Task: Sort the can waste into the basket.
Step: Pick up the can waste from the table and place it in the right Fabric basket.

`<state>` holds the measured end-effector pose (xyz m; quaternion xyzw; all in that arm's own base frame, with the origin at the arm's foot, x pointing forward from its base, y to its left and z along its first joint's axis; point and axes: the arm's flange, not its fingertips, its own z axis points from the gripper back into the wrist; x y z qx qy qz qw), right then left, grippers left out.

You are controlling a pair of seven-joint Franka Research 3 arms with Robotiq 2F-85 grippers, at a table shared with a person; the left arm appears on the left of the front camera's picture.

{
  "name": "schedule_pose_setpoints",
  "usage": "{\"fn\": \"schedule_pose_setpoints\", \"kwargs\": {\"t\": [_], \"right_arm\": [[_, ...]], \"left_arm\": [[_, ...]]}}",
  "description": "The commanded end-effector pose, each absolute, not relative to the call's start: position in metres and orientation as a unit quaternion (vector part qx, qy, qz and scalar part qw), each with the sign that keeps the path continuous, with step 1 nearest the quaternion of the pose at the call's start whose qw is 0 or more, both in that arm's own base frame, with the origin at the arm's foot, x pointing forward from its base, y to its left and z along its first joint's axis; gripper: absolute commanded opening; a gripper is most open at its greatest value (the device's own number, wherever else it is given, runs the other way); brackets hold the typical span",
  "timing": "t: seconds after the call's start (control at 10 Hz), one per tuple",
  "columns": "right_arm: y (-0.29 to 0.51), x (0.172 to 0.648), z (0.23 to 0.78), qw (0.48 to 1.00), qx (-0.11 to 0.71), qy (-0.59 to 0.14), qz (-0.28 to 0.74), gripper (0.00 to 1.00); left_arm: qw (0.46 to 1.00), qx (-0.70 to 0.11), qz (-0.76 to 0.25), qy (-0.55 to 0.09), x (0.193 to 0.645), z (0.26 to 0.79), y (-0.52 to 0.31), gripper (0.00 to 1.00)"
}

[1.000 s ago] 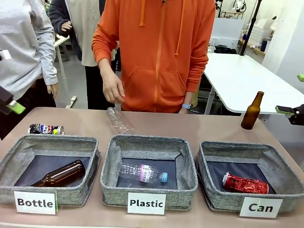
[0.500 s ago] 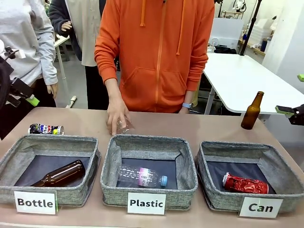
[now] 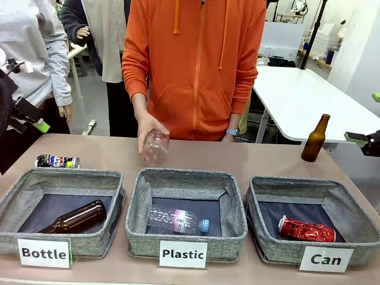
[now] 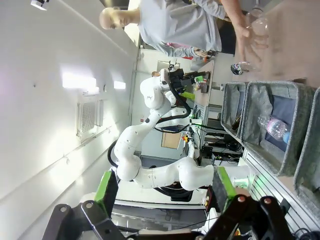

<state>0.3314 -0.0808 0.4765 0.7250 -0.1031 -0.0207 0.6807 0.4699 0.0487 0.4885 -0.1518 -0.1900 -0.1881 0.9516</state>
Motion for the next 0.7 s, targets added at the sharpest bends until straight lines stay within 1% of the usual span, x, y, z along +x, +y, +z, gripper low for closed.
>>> {"fn": "schedule_pose_setpoints", "kwargs": {"t": [0.0, 0.1, 0.3, 0.4, 0.5, 0.6], "right_arm": [[-0.085, 0.331, 0.477, 0.682, 0.724, -0.107, -0.007, 1.0], [-0.085, 0.331, 0.477, 0.682, 0.724, -0.107, -0.007, 1.0], [-0.085, 0.331, 0.477, 0.682, 0.724, -0.107, -0.007, 1.0], [-0.085, 0.331, 0.477, 0.682, 0.724, -0.107, -0.007, 1.0], [-0.085, 0.331, 0.477, 0.682, 0.724, -0.107, -0.007, 1.0], [-0.085, 0.331, 0.477, 0.682, 0.724, -0.107, -0.007, 1.0]], "left_arm": [[0.911, -0.06, -0.361, -0.189, 0.51, 0.503, 0.048, 1.0], [0.871, 0.011, -0.45, -0.196, 0.531, 0.499, 0.052, 1.0], [0.79, 0.094, -0.578, -0.182, 0.546, 0.484, 0.054, 1.0], [0.758, 0.097, -0.625, -0.159, 0.547, 0.479, 0.054, 1.0], [0.721, 0.108, -0.662, -0.171, 0.544, 0.473, 0.056, 1.0], [0.693, 0.093, -0.696, -0.163, 0.538, 0.471, 0.057, 1.0]]}}
